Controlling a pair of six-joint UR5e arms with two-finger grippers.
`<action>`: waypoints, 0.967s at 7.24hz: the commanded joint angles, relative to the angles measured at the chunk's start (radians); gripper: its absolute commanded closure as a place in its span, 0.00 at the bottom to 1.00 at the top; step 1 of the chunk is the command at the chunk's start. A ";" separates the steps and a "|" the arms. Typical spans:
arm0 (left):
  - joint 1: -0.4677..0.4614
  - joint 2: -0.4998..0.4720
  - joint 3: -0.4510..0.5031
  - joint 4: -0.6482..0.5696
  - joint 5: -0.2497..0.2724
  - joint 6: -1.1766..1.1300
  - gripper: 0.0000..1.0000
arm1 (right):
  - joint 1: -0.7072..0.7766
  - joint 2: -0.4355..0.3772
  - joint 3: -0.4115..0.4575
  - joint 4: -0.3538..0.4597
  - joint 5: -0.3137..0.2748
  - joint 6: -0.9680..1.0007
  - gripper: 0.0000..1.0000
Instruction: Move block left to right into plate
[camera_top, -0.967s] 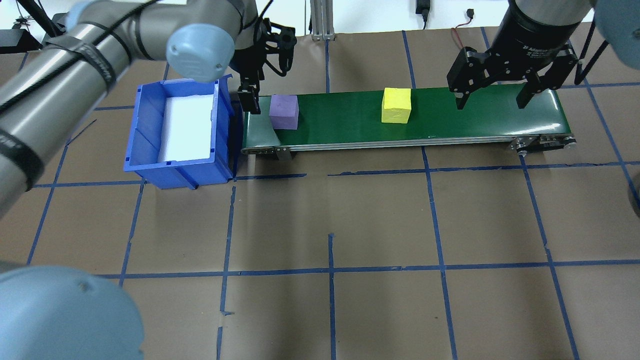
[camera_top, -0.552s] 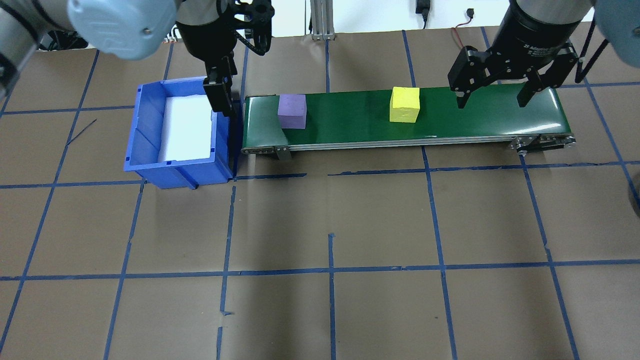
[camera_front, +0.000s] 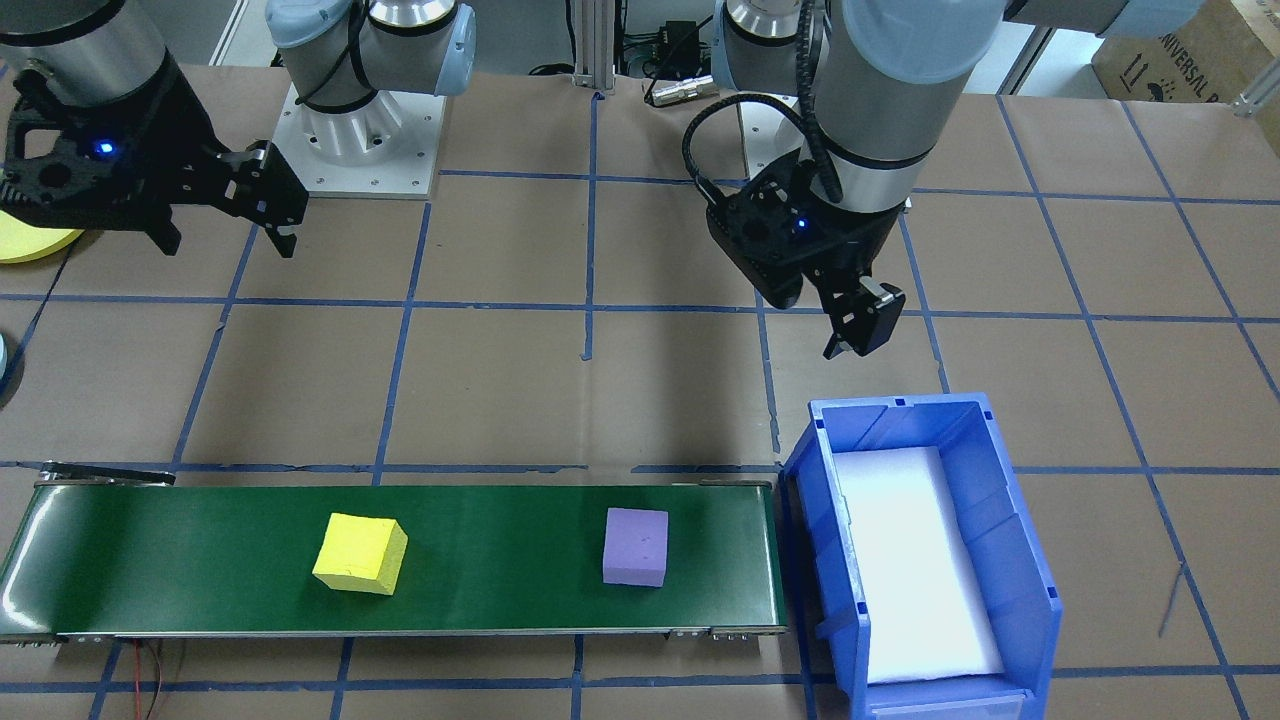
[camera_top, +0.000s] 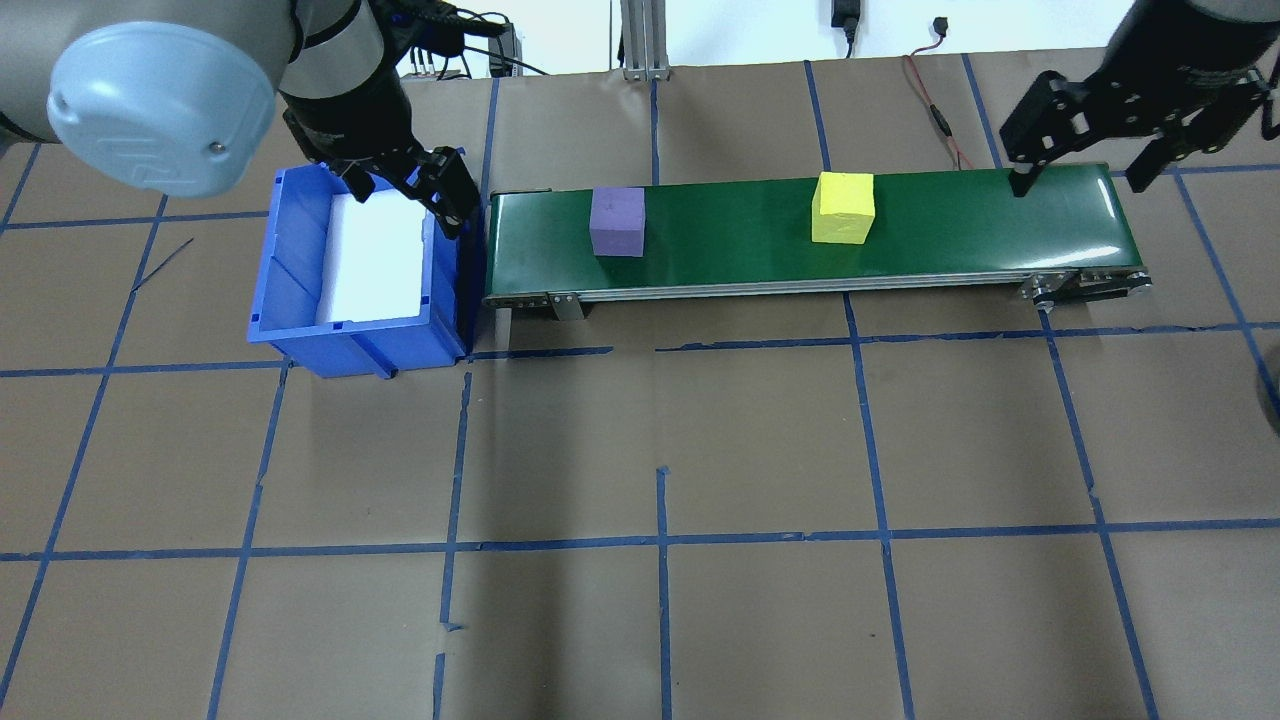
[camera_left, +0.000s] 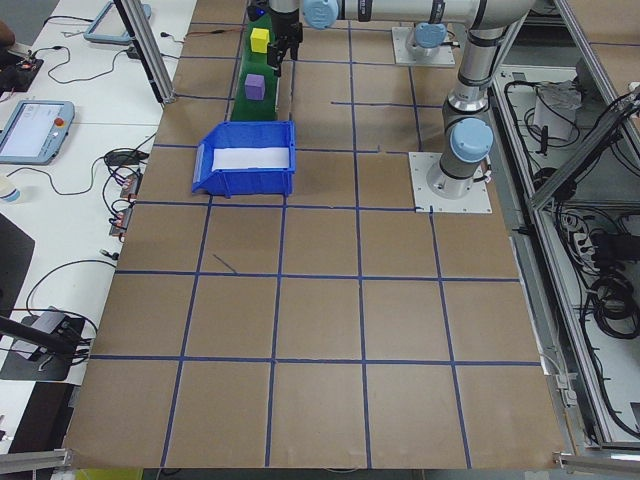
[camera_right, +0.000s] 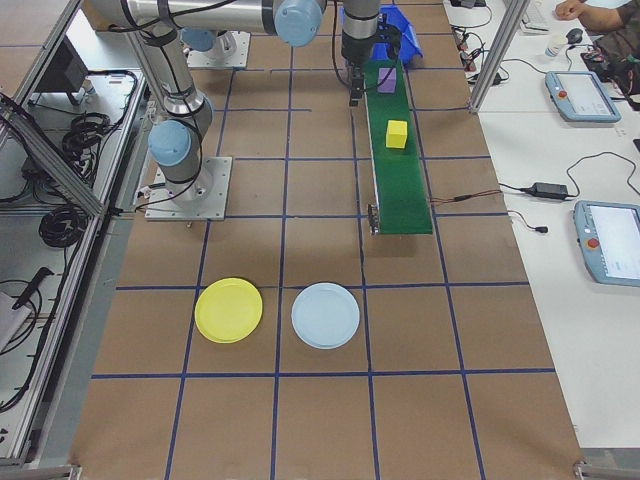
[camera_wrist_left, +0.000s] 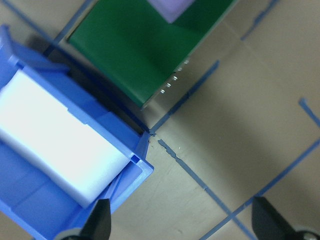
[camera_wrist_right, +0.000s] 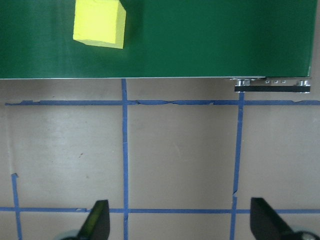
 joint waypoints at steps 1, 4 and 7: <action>0.057 0.008 -0.007 0.011 0.001 -0.197 0.00 | -0.109 0.140 -0.010 -0.202 0.016 -0.093 0.00; 0.054 0.089 -0.012 -0.130 -0.001 -0.194 0.00 | -0.110 0.286 -0.019 -0.382 0.054 -0.089 0.00; 0.046 0.146 -0.011 -0.020 -0.022 -0.200 0.00 | -0.169 0.359 -0.005 -0.410 0.228 -0.086 0.00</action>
